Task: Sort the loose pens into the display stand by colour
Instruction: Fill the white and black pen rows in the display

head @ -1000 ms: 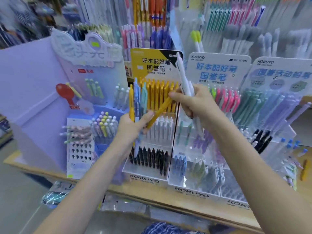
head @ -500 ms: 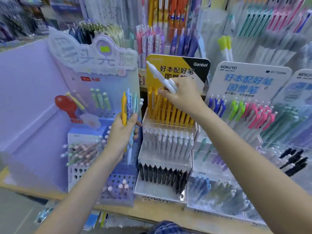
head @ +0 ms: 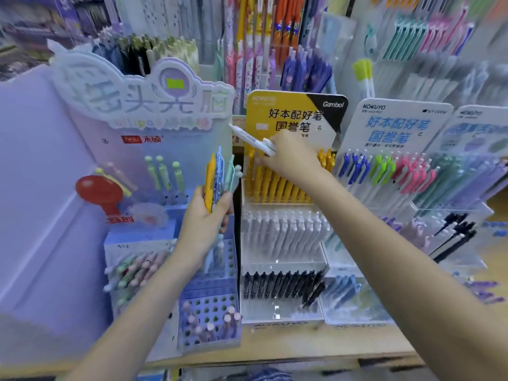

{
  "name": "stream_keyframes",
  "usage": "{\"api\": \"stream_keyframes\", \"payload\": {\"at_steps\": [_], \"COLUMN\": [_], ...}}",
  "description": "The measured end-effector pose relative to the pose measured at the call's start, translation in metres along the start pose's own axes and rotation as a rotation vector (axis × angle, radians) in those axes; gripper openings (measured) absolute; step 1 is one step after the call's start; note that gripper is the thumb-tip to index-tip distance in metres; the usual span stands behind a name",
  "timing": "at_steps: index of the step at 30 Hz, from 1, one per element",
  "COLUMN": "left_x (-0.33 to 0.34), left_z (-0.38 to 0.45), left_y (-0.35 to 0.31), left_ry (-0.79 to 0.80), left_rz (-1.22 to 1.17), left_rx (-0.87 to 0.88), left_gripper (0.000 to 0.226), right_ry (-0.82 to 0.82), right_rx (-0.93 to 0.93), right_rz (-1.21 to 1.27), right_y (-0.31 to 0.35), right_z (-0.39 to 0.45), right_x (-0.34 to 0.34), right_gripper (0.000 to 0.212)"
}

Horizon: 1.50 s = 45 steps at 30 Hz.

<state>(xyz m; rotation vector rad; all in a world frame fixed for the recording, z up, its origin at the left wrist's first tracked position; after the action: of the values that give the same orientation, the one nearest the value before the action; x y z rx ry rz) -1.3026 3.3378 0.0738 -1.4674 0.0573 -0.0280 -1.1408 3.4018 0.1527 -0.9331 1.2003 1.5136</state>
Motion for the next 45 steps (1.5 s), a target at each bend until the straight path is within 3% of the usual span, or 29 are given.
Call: {"api": "stream_keyframes", "payload": {"at_steps": [4, 7, 9, 12, 16, 20, 22, 26, 28, 30, 33, 37, 45], "left_x": [-0.002, -0.002, 0.007, 0.020, 0.023, 0.027, 0.023, -0.006, -0.020, -0.026, -0.026, -0.023, -0.022], "left_z": [0.001, 0.002, 0.002, 0.002, 0.002, -0.001, 0.000, 0.007, 0.008, 0.007, 0.006, 0.003, 0.001], "left_y": [-0.001, -0.004, -0.007, -0.013, -0.018, -0.033, -0.033, -0.019, -0.015, -0.015, -0.012, -0.009, -0.008], "left_ry": [0.054, 0.124, 0.221, 0.321, 0.305, 0.250, 0.240, 0.181, 0.124, 0.086, 0.066, 0.063, 0.035], "left_rz": [0.134, 0.385, 0.547, 0.617, 0.701, 0.838, 0.826, 0.683, 0.615, 0.562, 0.538, 0.507, 0.484], "left_rx": [0.032, 0.091, 0.121, 0.137, 0.142, 0.299, 0.315, 0.197, 0.170, 0.177, 0.180, 0.167, 0.144], "left_gripper": [0.016, 0.021, 0.025, 0.028, 0.024, 0.023, 0.023, 0.022, 0.020, 0.018, 0.018, 0.018, 0.018], "right_ry": [-0.121, -0.224, -0.112, 0.068, 0.135, 0.205, 0.172, -0.069, -0.128, -0.136, -0.119, -0.048, 0.083], "right_rx": [0.035, 0.024, -0.029, -0.061, 0.027, 0.138, 0.189, 0.288, 0.212, 0.061, -0.170, -0.317, -0.439], "right_rz": [0.070, 0.542, 0.699, 0.630, 0.622, 0.779, 0.769, 0.900, 0.834, 0.607, 0.271, 0.038, -0.115], "right_y": [-0.003, 0.000, 0.015, 0.025, 0.012, 0.011, 0.005, -0.035, -0.042, -0.031, -0.001, 0.019, 0.031], "right_z": [-0.012, -0.038, -0.053, -0.058, -0.059, -0.064, -0.060, -0.047, -0.041, -0.036, -0.031, -0.022, -0.018], "right_x": [-0.012, -0.024, -0.022, -0.019, -0.019, -0.011, -0.017, -0.063, -0.083, -0.092, -0.088, -0.065, -0.051], "right_gripper": [0.038, 0.022, 0.019, 0.017, 0.016, 0.012, 0.010, 0.010, 0.007, 0.006, 0.002, 0.007, 0.007]}}
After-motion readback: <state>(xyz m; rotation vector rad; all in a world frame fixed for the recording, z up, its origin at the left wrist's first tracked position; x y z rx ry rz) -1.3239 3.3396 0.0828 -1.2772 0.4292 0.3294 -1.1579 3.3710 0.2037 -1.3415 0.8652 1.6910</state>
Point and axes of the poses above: each hand's wrist, its own z-axis towards the middle knuckle, its own x-axis out of the palm, y = z × x, the point moved 8 cm from there along z, towards the middle knuckle, and after that the axes turned 3 degrees about -z, right-handed, at the moved point
